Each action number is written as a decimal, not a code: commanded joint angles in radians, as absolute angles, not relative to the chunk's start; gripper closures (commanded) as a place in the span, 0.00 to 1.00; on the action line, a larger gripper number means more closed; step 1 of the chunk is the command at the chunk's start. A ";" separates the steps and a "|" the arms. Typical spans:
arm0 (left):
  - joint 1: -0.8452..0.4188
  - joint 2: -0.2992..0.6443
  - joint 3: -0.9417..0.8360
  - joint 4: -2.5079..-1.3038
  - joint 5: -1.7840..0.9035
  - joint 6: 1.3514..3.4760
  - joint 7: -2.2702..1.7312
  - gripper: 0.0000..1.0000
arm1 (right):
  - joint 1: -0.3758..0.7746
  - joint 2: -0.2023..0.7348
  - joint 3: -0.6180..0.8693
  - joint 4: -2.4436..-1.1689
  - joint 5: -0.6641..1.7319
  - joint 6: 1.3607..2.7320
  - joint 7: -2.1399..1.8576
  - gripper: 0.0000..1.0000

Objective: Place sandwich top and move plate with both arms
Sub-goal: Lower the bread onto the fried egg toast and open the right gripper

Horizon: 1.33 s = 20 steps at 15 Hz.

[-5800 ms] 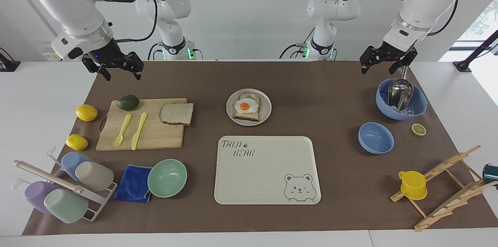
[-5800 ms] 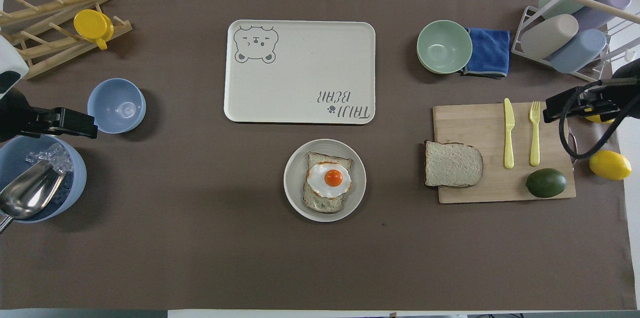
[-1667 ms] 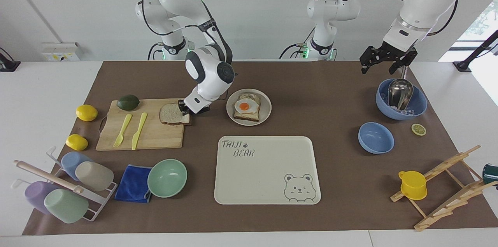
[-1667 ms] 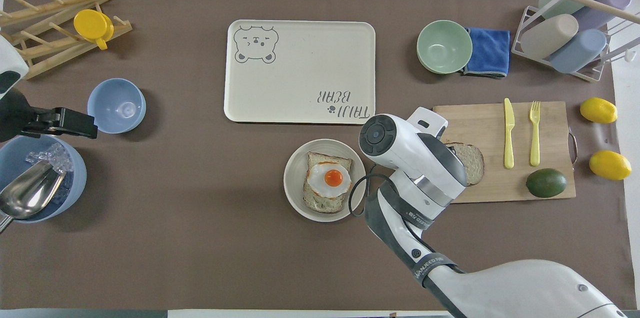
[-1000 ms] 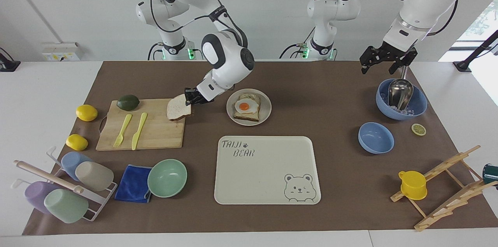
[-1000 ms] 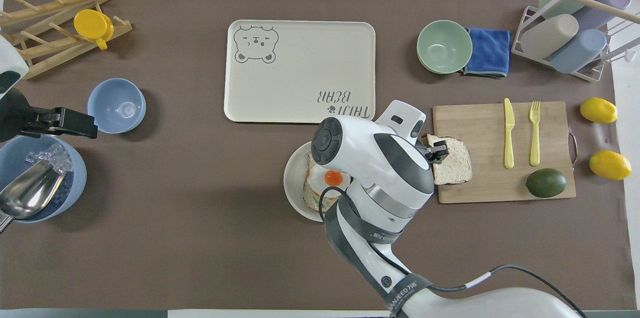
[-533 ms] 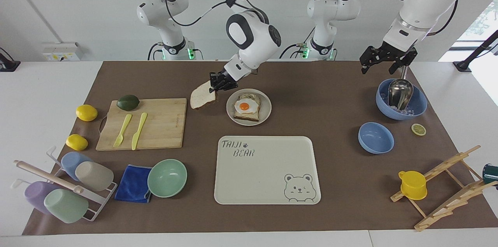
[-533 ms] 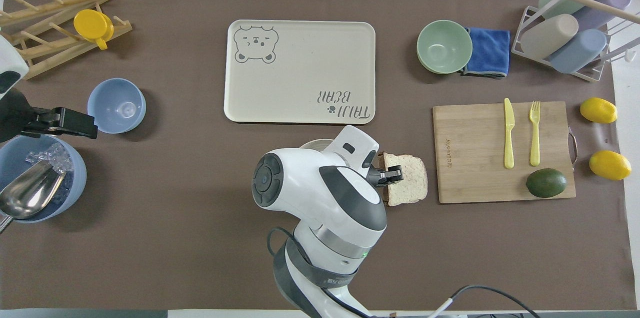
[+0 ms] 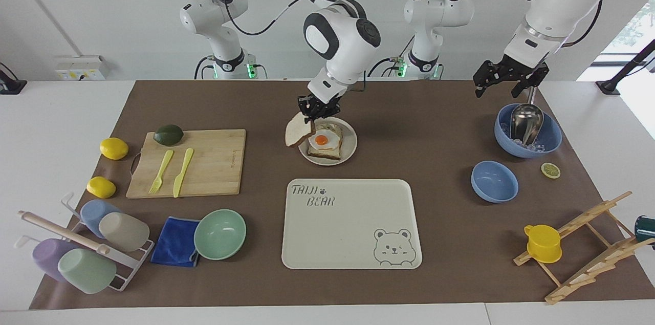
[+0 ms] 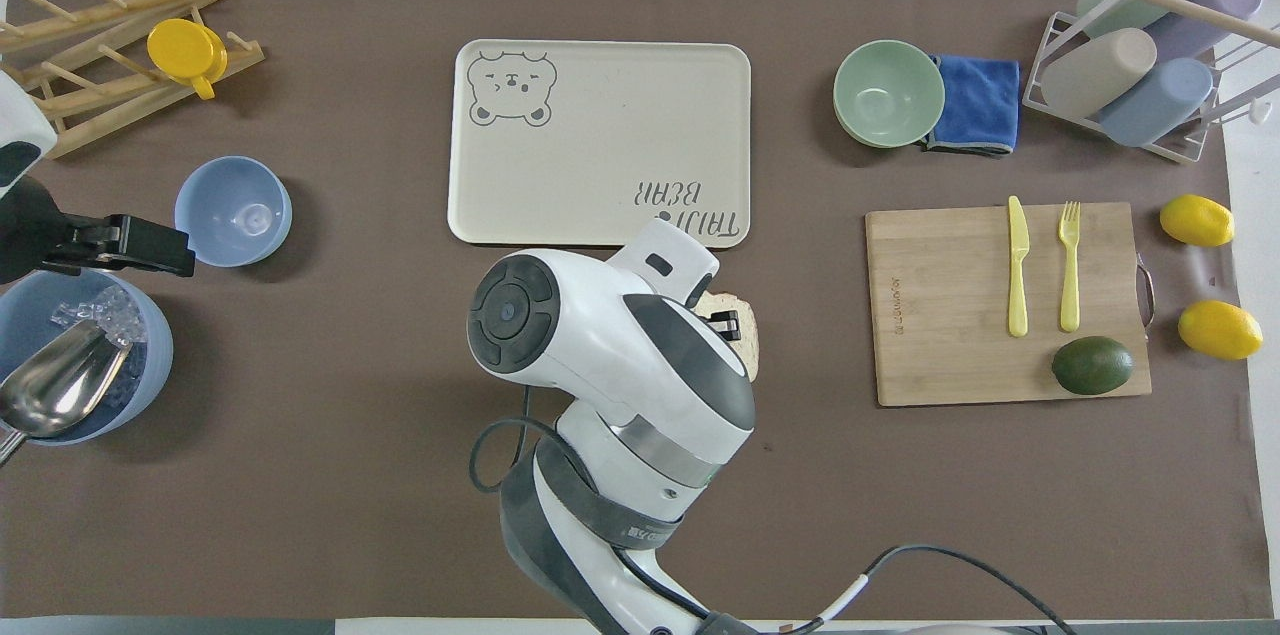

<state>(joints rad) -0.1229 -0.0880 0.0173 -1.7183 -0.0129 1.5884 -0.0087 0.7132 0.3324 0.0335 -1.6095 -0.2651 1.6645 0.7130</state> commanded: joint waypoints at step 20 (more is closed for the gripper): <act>-0.115 -0.095 0.014 -1.712 0.006 1.563 -0.002 0.00 | 0.690 0.359 0.049 -1.638 -0.100 1.792 0.716 1.00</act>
